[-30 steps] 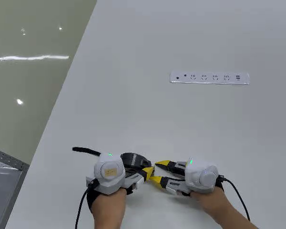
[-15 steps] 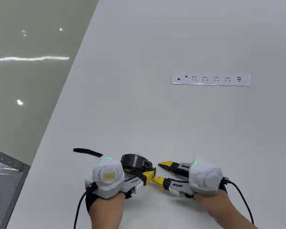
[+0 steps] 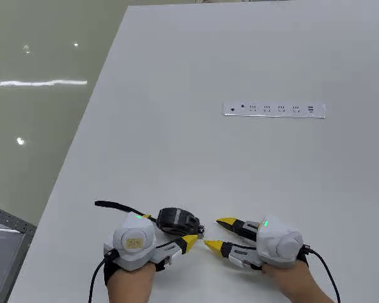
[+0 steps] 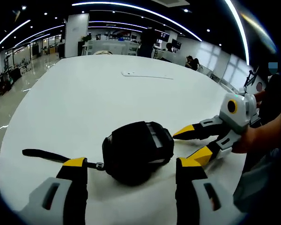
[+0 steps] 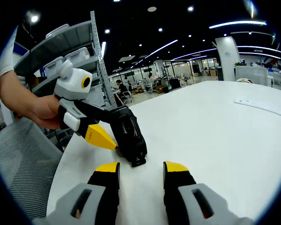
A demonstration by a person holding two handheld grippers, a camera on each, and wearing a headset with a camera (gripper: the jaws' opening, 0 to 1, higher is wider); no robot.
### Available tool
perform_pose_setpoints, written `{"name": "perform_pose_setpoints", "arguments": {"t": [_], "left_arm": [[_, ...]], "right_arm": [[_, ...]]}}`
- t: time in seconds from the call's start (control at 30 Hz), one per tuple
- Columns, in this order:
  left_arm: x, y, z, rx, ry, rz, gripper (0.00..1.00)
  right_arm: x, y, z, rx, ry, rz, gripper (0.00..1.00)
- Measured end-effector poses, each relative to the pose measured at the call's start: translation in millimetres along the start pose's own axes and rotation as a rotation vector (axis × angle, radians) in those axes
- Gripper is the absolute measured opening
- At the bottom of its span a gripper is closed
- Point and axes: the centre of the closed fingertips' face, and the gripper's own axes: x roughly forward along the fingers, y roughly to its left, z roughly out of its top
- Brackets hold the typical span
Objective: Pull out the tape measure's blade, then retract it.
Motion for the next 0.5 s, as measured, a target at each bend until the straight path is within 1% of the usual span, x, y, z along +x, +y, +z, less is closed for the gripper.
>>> {"name": "perform_pose_setpoints", "arguments": {"t": [0.13,0.23,0.43,0.5], "left_arm": [[-0.9,1.7,-0.7,0.010,0.000,-0.011,0.76],[-2.8,3.1,-1.1,0.019,0.001,-0.014,0.76],[-7.9,1.9,-1.2,0.020,-0.010,-0.034,0.77],[-9.6,2.1,-2.6,0.024,-0.004,-0.036,0.77]], "right_arm": [[-8.2,0.2,6.4,0.005,-0.010,-0.022,0.38],[-11.5,-1.7,5.8,0.007,-0.014,-0.037,0.40],[-20.6,-1.0,8.0,0.027,-0.019,-0.066,0.44],[-23.6,-0.8,10.1,0.036,-0.018,-0.079,0.46]]}}
